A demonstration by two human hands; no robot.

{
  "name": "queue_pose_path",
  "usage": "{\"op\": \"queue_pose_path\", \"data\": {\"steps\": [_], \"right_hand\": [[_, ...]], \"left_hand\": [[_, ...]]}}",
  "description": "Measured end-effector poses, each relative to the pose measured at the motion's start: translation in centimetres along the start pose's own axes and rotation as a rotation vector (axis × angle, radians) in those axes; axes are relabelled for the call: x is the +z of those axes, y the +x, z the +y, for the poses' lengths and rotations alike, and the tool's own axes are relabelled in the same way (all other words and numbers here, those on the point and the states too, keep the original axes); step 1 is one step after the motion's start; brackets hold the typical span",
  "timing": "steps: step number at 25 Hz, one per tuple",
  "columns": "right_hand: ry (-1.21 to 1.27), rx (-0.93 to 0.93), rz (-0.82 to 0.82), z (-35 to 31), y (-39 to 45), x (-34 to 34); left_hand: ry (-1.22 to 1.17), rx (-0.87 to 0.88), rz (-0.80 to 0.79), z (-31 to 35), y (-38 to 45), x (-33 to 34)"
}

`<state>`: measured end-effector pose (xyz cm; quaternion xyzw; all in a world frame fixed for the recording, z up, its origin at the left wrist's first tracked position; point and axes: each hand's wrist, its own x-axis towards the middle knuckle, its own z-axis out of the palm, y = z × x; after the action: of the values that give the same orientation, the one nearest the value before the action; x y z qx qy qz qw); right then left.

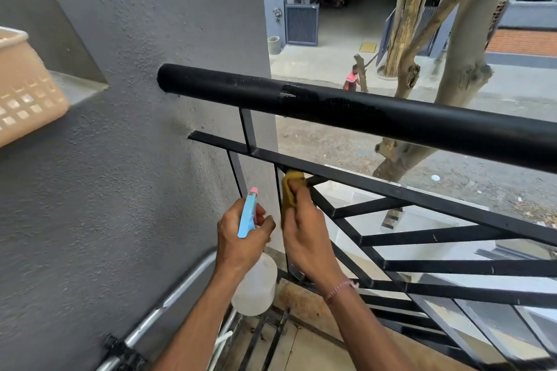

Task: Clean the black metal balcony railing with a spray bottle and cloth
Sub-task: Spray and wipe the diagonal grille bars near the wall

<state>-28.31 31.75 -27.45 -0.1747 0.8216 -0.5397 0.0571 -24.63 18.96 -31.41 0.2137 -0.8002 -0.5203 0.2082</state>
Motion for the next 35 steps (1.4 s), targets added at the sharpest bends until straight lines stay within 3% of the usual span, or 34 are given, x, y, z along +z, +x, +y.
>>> {"op": "queue_pose_path", "data": {"steps": [4, 9, 17, 25, 35], "right_hand": [[0.437, 0.268, 0.116, -0.5, -4.0, -2.7], [0.410, 0.362, 0.147, -0.6, -5.4, -5.8], [0.406, 0.480, 0.149, -2.3, -7.0, -10.0], [0.416, 0.499, 0.162, -2.6, -8.6, -14.9], [0.367, 0.471, 0.069, -1.3, -11.0, -21.2]], "left_hand": [[-0.009, -0.036, 0.003, 2.6, -0.4, 0.3], [0.054, -0.114, 0.076, 5.9, -0.7, 0.7], [-0.106, -0.291, 0.010, 10.2, -2.3, 1.2], [-0.045, -0.347, -0.076, 12.3, -4.7, 4.3], [-0.001, -0.386, -0.047, 14.0, -8.2, 9.1]]}}
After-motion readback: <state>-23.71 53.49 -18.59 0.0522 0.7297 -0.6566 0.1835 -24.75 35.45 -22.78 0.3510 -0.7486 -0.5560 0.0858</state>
